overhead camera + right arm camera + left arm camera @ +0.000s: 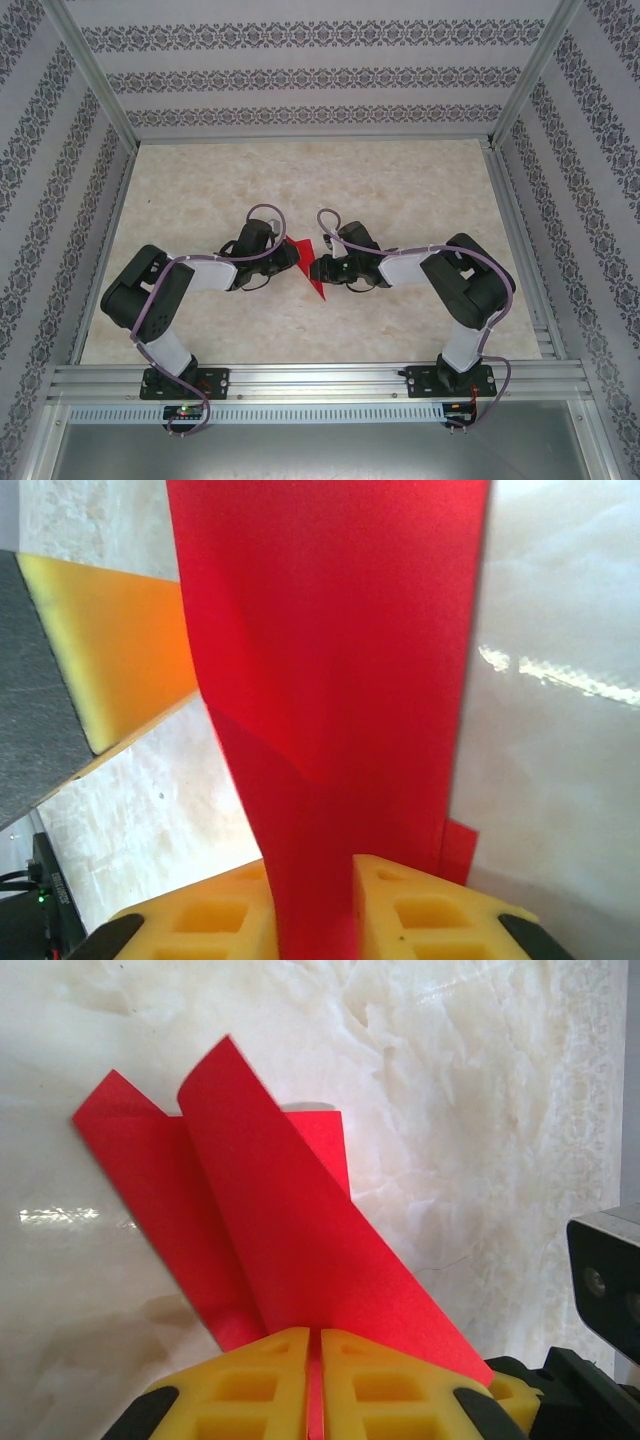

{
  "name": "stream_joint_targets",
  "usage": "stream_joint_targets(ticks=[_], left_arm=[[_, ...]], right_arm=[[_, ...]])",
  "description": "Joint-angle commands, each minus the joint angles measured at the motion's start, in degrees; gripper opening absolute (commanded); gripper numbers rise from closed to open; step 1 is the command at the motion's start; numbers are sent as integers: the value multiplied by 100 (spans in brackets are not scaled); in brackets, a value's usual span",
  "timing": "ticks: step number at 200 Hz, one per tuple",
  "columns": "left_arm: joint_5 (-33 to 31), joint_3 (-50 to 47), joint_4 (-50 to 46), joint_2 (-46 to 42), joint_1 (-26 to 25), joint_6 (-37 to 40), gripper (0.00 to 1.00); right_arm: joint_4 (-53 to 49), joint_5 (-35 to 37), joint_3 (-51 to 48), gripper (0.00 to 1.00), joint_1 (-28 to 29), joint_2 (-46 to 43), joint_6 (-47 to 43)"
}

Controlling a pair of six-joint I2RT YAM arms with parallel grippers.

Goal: Fold a paper plane with a square sheet of paper (pick it up from the middle)
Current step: Fold the wing for the fifth time at the center of the table.

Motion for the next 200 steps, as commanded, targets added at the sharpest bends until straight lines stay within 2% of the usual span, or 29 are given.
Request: stream_joint_targets(ticks=[1, 32, 74, 121, 200], left_arm=[[-39, 99, -141, -21, -64, 100, 12], [-38, 13, -309, -305, -71, 255, 13], [-35, -411, -127, -741, -65, 474, 14], [302, -791, 662, -773, -83, 426, 14], [370, -579, 784, -563, -117, 446, 14]], right_arm=[[-67, 77, 134, 19, 48, -34, -127], [42, -156, 197, 11, 40, 18, -77], [51, -540, 295, 6, -40, 98, -43], [147, -1040, 471, 4, -101, 304, 140], [1, -1232, 628, 6, -112, 624, 107]])
